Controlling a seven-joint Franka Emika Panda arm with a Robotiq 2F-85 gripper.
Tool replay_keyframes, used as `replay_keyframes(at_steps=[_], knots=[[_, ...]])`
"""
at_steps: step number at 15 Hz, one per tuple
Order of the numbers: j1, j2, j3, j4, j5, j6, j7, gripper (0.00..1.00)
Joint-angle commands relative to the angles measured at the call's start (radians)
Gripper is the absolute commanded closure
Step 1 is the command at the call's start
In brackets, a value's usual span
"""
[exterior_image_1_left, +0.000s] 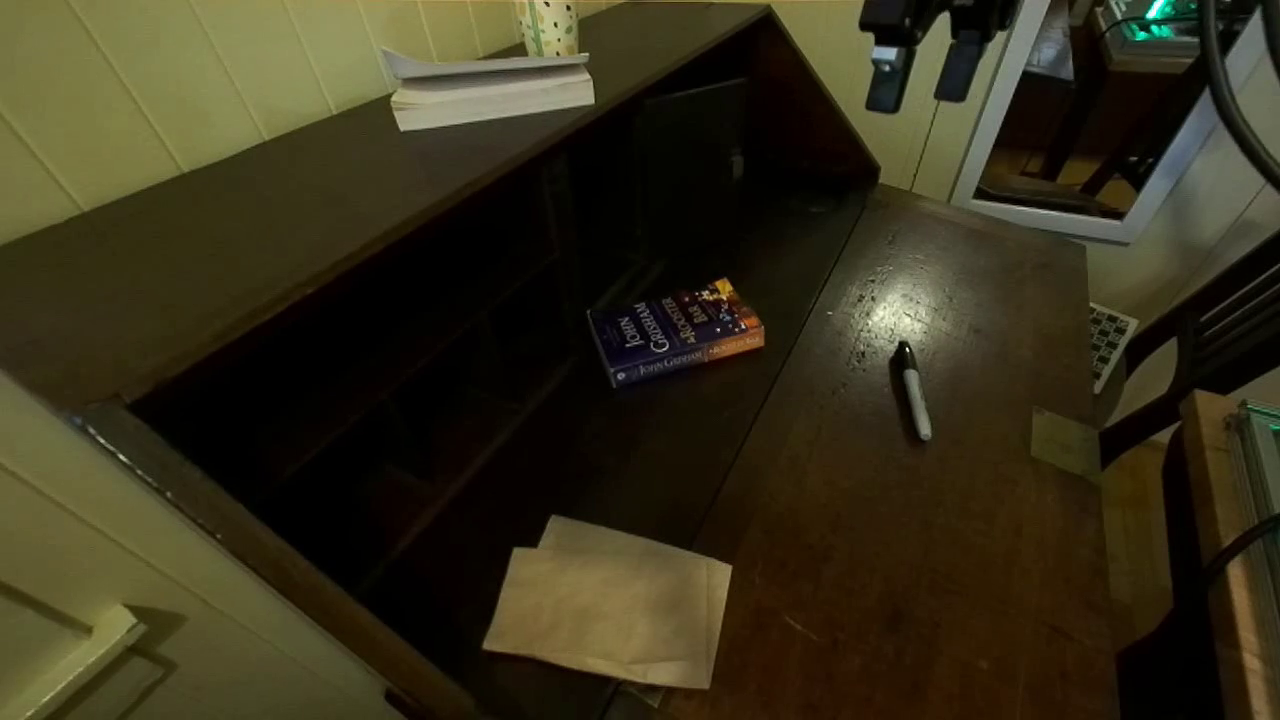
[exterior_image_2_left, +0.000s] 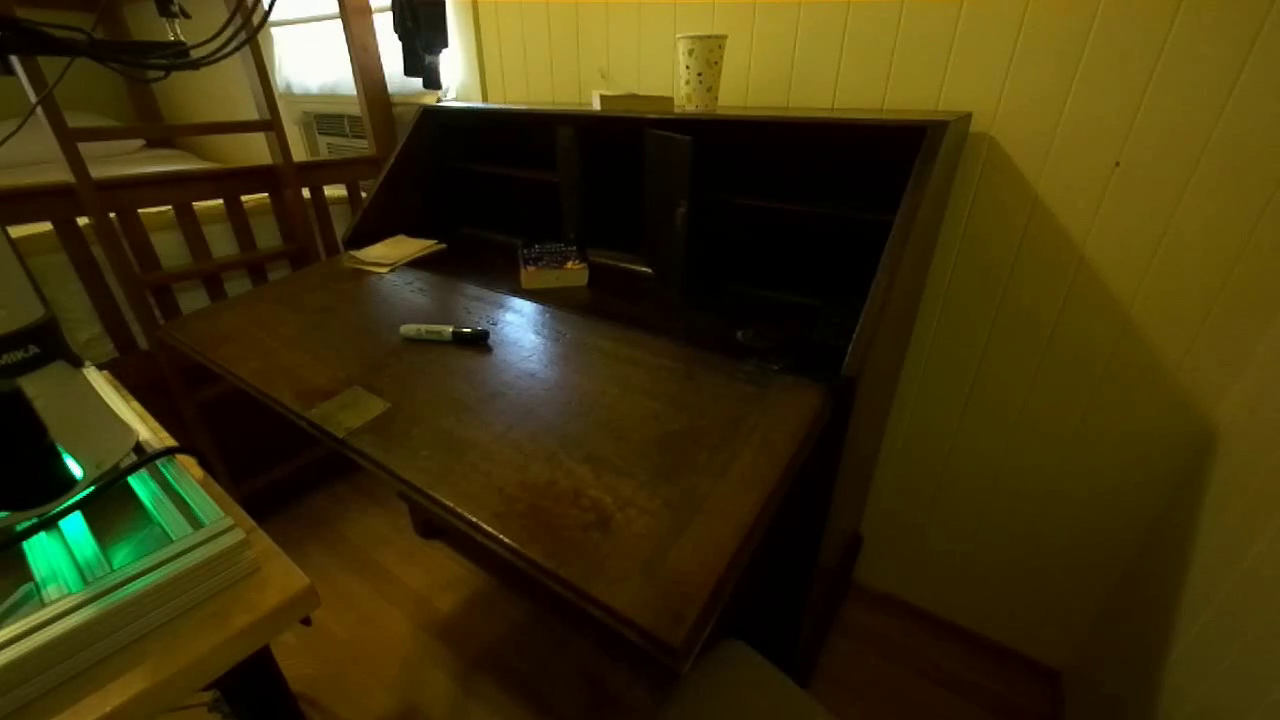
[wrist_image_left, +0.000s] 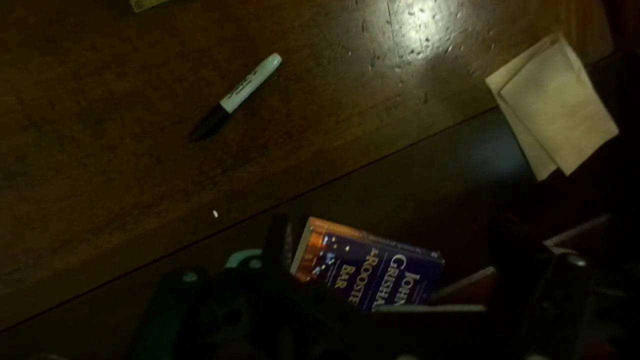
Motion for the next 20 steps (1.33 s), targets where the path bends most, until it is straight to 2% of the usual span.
replay_keyframes(at_steps=[1,6,10,19,20], knots=[[-0.065,-0.007,-0.012,0.033,-0.063,0.109,0.062,0.00],[-0.113,0.053,-0.009,0.160,-0.203,0.228,0.062,0.00],[-0.102,0.155,-0.012,0.303,-0.255,0.284,0.032,0.00],[-0.059,0.395,-0.017,0.581,-0.161,0.308,-0.082,0.00],[-0.060,0.333,-0.024,0.502,-0.203,0.311,-0.042,0.00]])
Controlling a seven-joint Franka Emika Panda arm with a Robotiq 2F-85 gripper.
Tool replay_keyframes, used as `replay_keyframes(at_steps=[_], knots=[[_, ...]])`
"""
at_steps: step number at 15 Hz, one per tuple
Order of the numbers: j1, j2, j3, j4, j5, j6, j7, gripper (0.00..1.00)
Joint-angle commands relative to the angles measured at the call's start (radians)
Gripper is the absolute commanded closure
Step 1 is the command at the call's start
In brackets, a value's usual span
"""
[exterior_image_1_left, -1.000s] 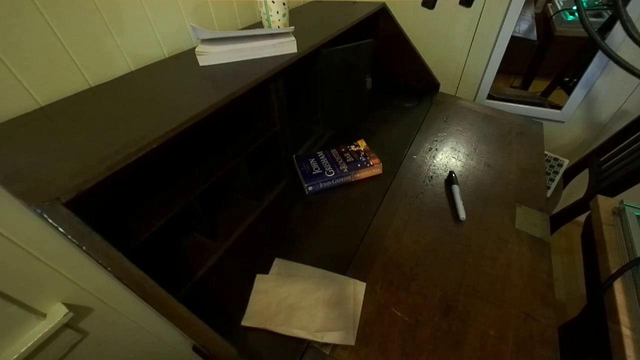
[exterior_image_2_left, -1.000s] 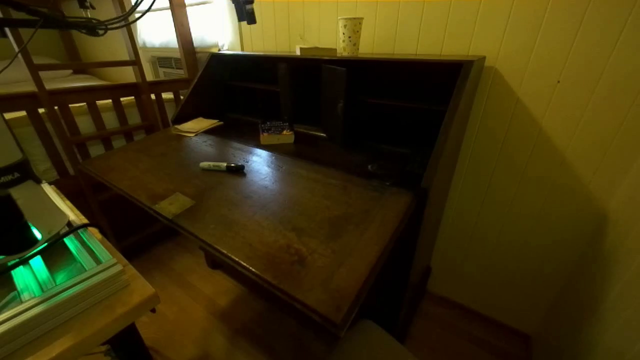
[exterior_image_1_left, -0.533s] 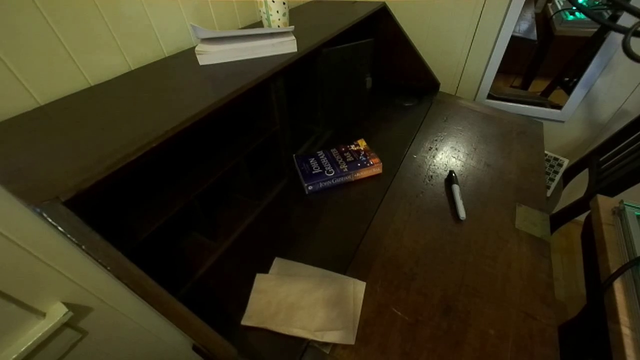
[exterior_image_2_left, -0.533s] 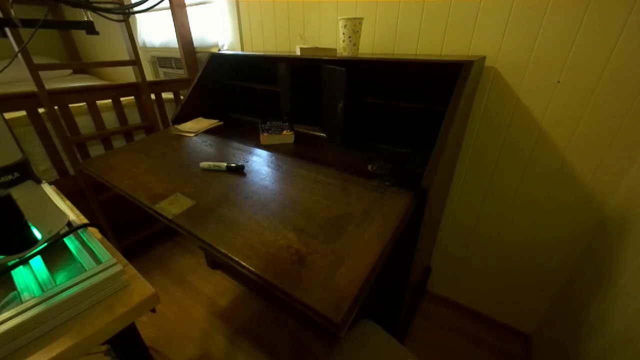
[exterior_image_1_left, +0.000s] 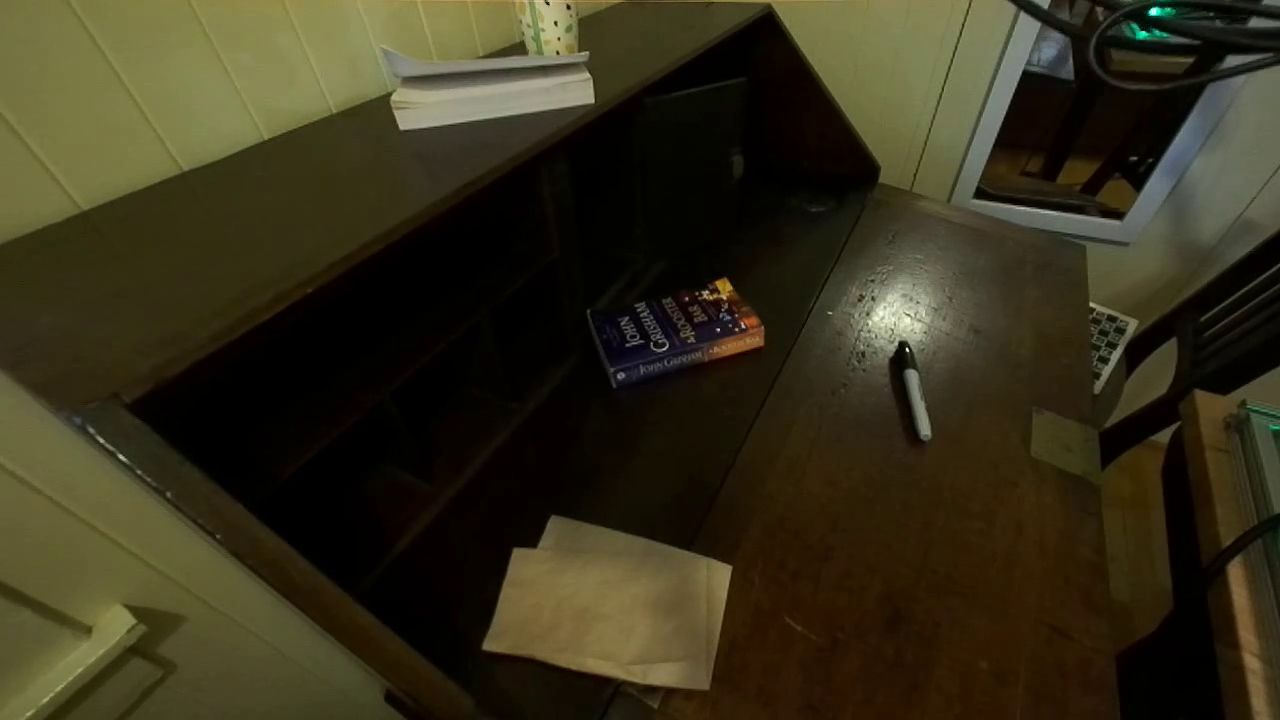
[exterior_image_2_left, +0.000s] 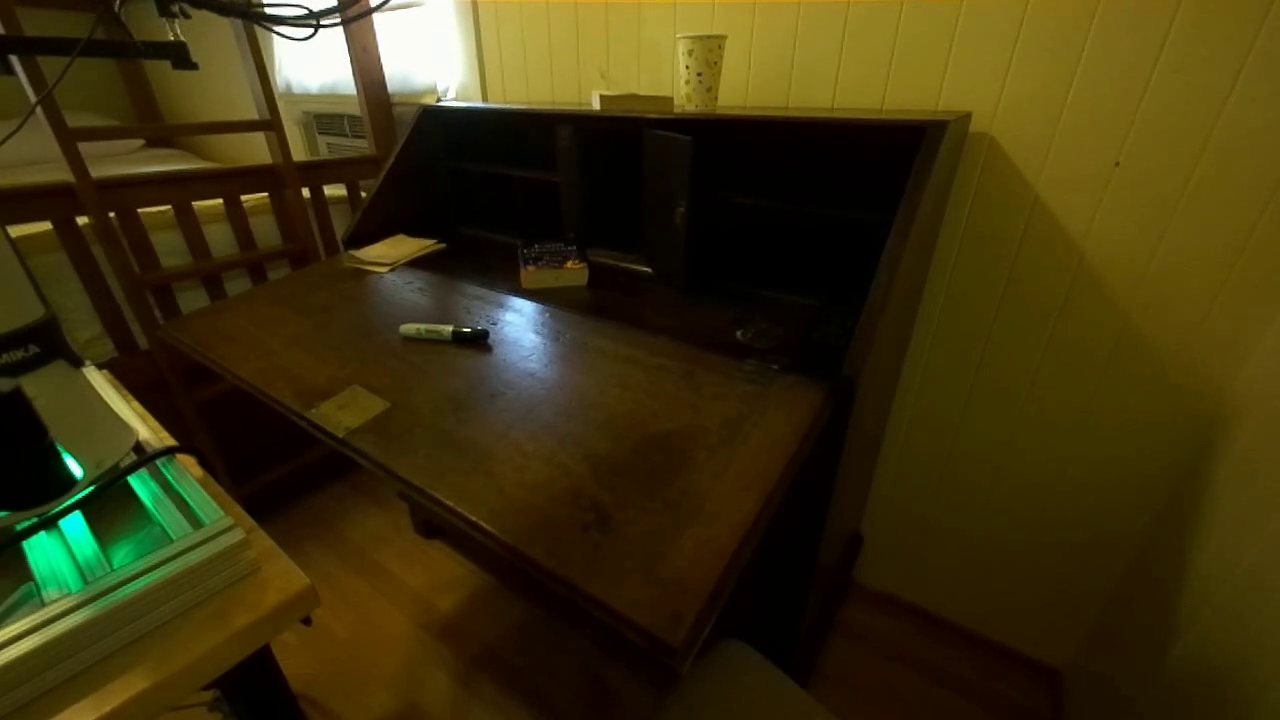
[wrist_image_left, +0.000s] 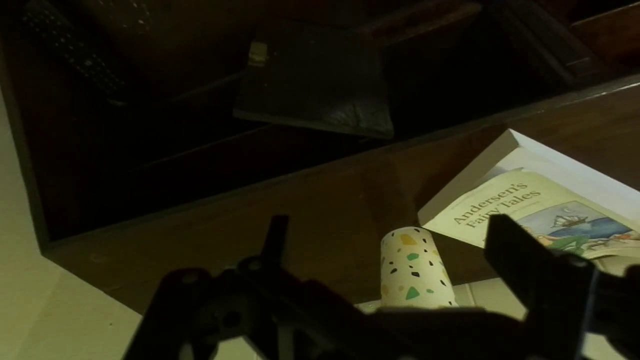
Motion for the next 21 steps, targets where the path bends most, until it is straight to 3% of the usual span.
replay_keyframes(at_steps=[1,9,21], knots=[[0.013,0.021,-0.009,0.025,0.010,-0.004,-0.009,0.00],[0.022,0.074,-0.005,0.080,0.000,0.000,-0.031,0.00],[0.002,0.337,0.037,0.356,0.076,0.093,-0.337,0.00]])
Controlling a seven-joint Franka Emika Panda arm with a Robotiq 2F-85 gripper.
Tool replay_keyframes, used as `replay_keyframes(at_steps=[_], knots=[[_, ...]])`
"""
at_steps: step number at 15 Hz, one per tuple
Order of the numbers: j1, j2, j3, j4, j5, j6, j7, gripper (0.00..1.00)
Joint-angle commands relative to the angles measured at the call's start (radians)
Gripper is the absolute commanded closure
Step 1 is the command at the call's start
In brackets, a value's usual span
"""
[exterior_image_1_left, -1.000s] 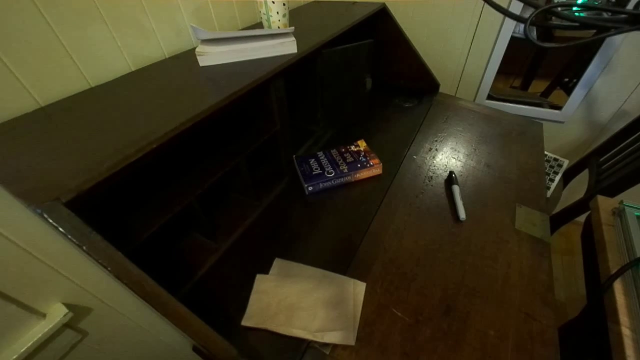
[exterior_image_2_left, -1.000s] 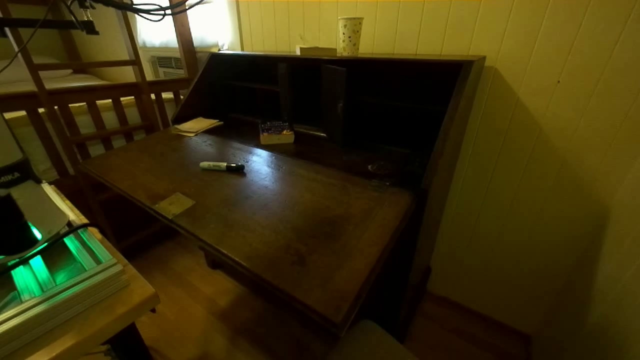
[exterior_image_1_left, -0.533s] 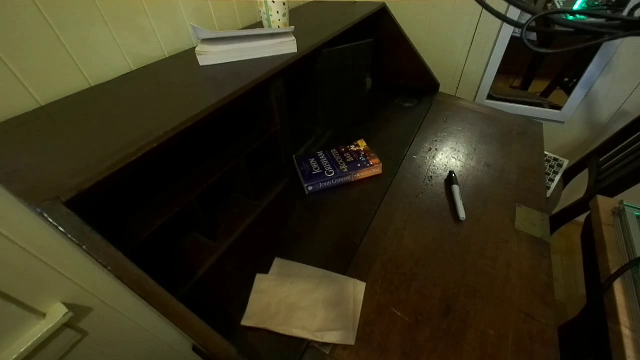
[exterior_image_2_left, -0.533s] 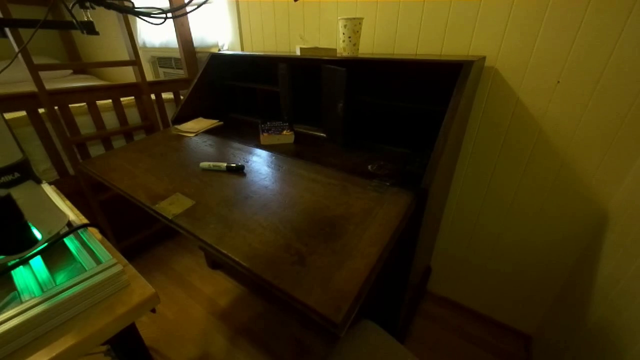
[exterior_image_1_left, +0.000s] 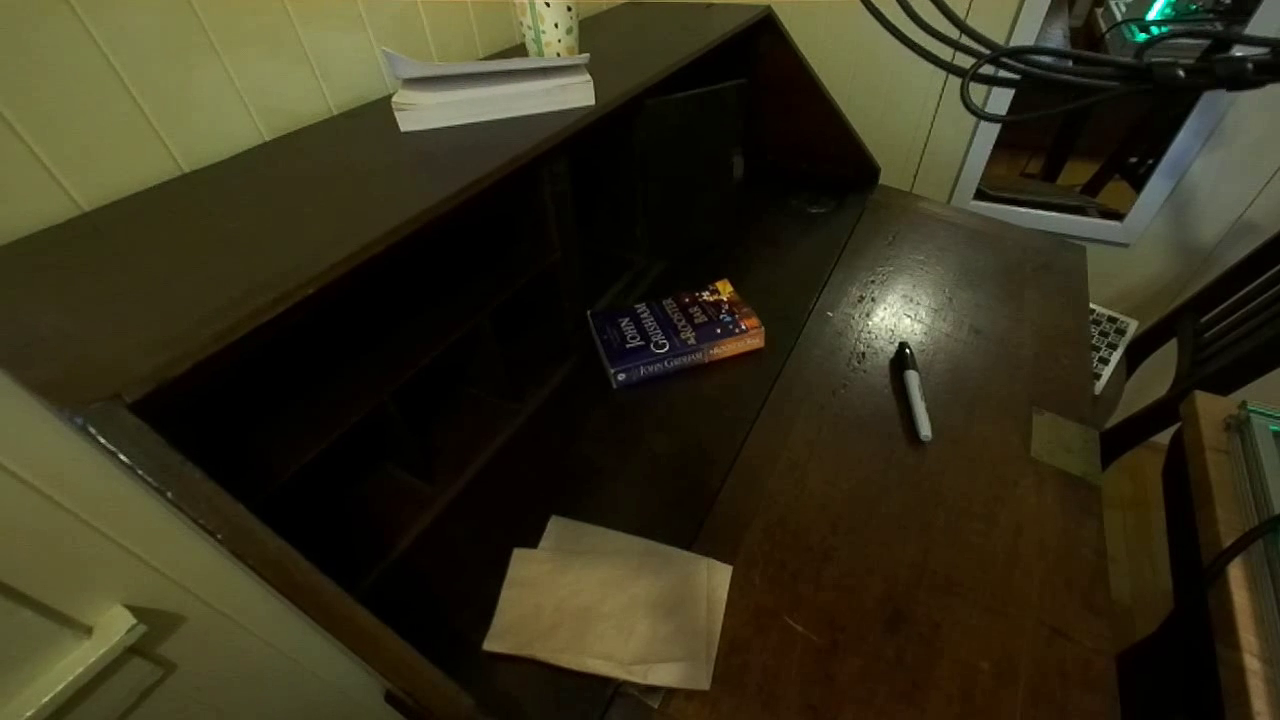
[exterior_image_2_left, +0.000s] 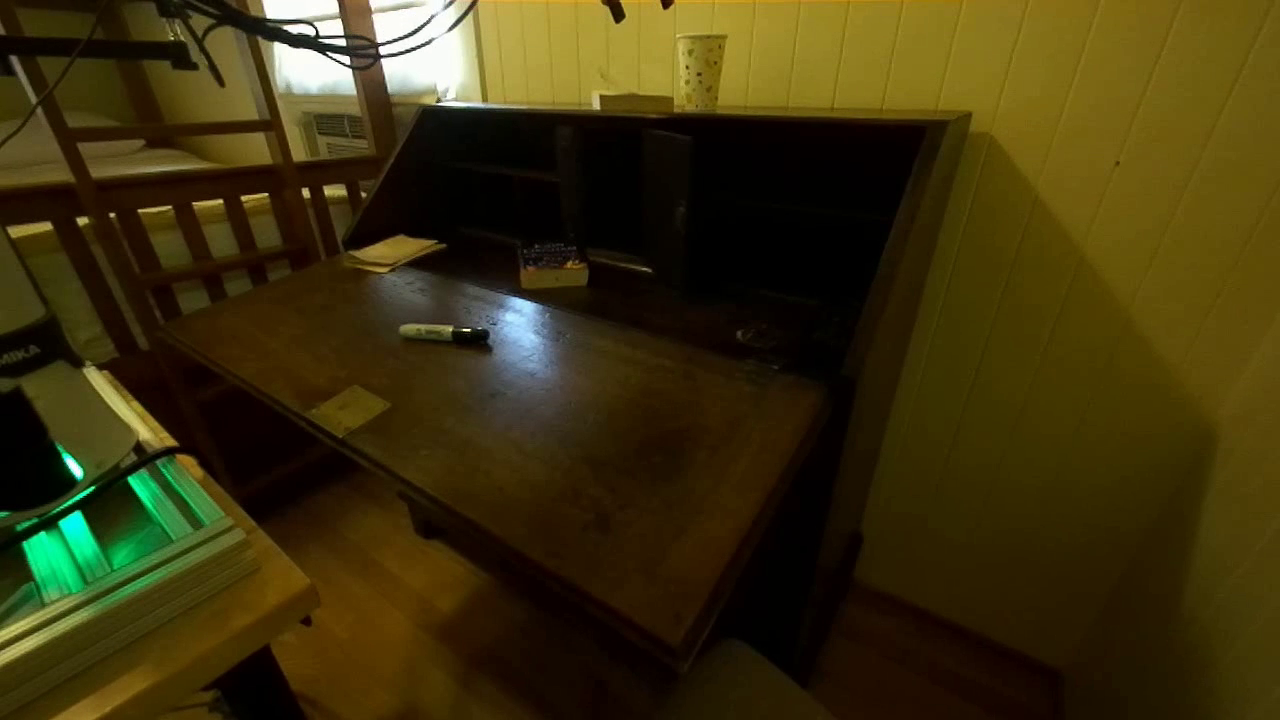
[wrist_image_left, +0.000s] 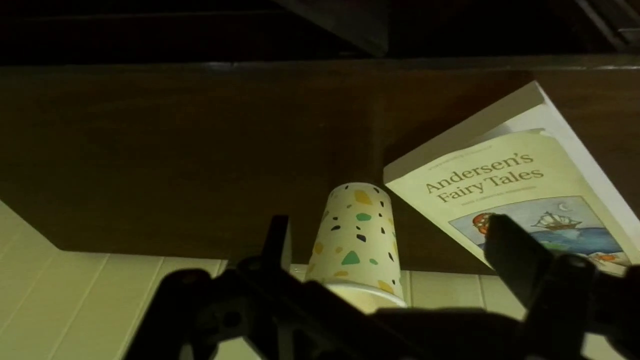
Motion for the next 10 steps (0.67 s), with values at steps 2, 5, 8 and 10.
replay_keyframes(at_steps=[2,5,8,10], knots=[[-0.030,0.102,0.054,0.137,0.130,0.011,-0.078,0.00],[-0.043,0.126,0.093,0.171,0.237,0.012,-0.089,0.00],[-0.024,0.106,0.079,0.139,0.207,0.007,-0.064,0.00],[-0.023,0.115,0.085,0.149,0.209,0.007,-0.064,0.00]])
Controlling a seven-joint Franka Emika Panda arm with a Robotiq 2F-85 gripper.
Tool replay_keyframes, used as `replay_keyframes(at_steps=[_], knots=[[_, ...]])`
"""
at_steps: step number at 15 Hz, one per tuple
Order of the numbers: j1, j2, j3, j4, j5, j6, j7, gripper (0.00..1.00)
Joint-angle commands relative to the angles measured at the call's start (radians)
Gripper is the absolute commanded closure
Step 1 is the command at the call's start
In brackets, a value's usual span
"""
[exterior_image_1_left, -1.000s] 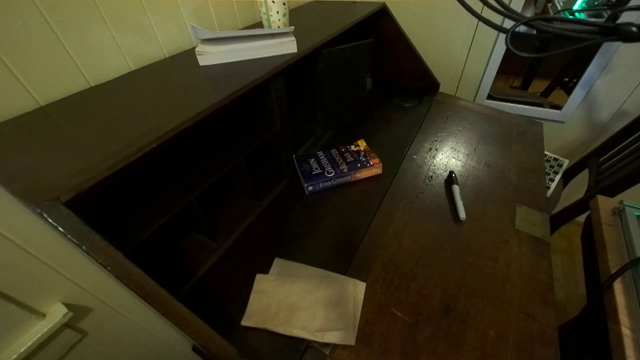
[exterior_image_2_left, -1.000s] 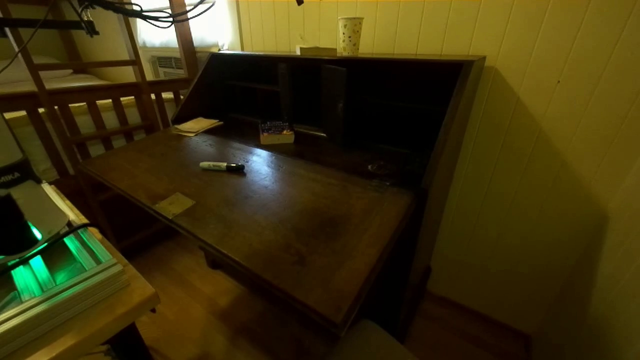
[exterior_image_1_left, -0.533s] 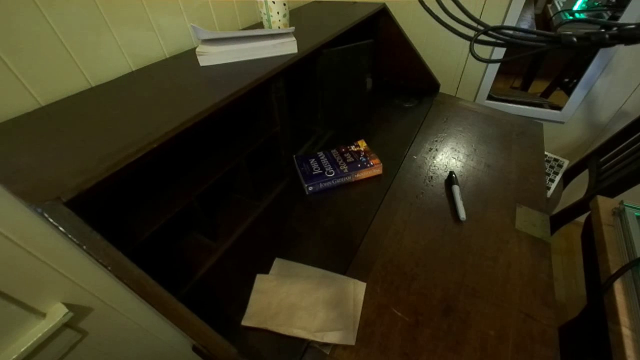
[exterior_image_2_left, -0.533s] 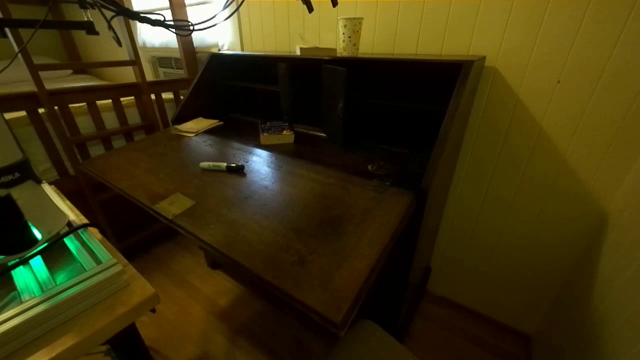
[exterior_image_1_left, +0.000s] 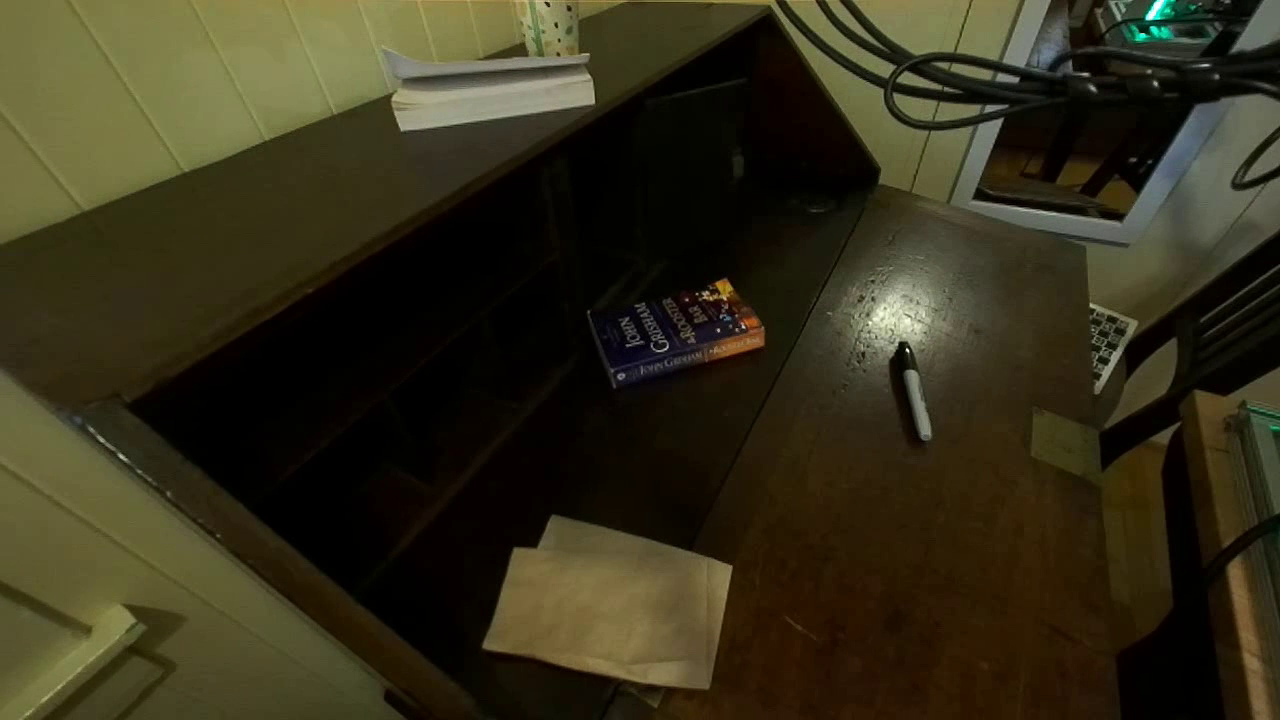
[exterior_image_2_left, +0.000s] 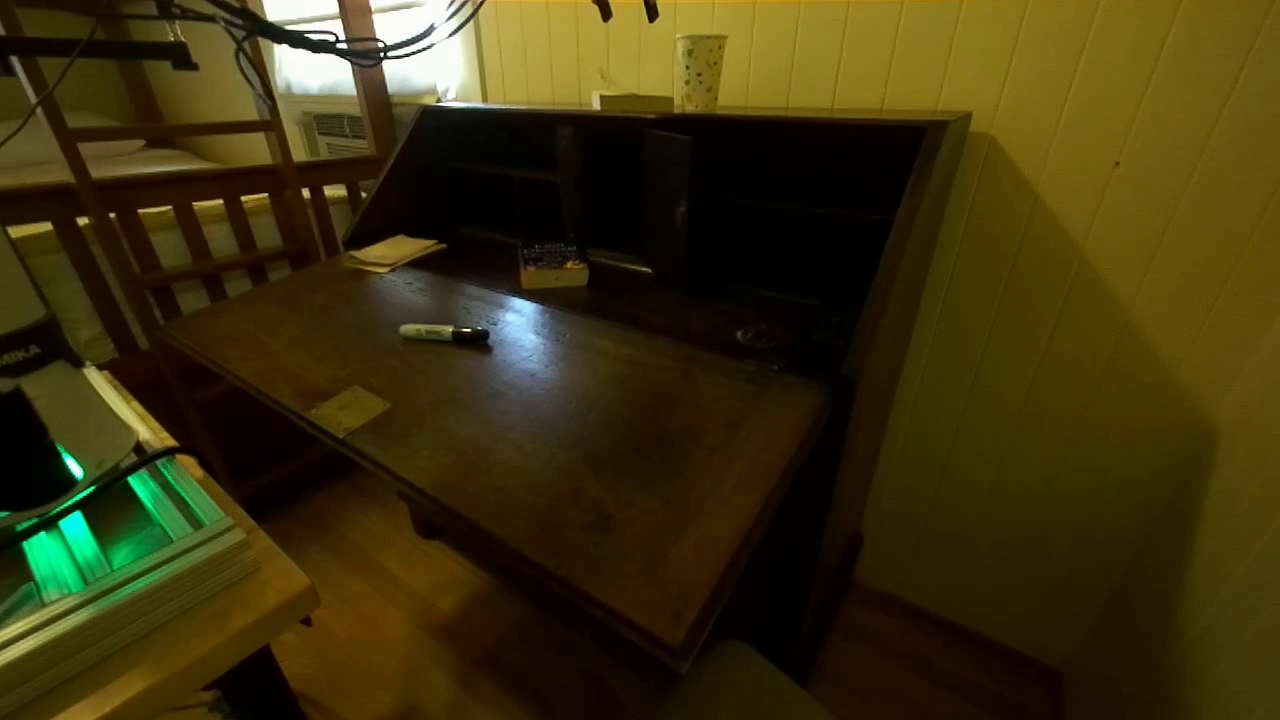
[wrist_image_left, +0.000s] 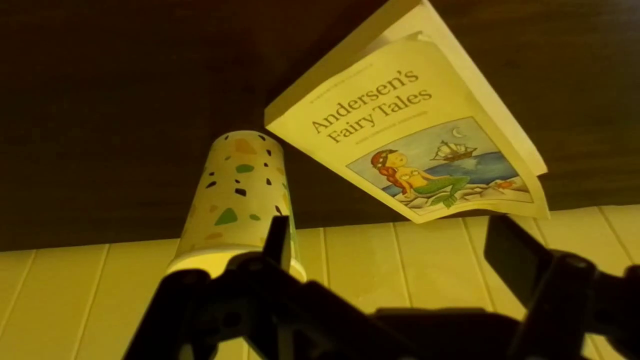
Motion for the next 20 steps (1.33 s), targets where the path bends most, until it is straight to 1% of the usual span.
replay_keyframes(at_steps=[1,8,10,14,19,20], knots=[[-0.001,0.003,0.000,0.006,0.000,-0.004,0.001,0.00],[-0.002,0.004,0.000,0.009,0.000,-0.004,0.001,0.00],[0.010,0.012,-0.010,0.010,-0.020,-0.014,0.028,0.00],[0.013,0.025,-0.013,0.020,-0.020,-0.041,0.046,0.00],[0.014,0.057,0.004,0.032,-0.001,-0.059,0.032,0.00],[0.014,0.067,0.008,0.034,0.003,-0.052,0.027,0.25]])
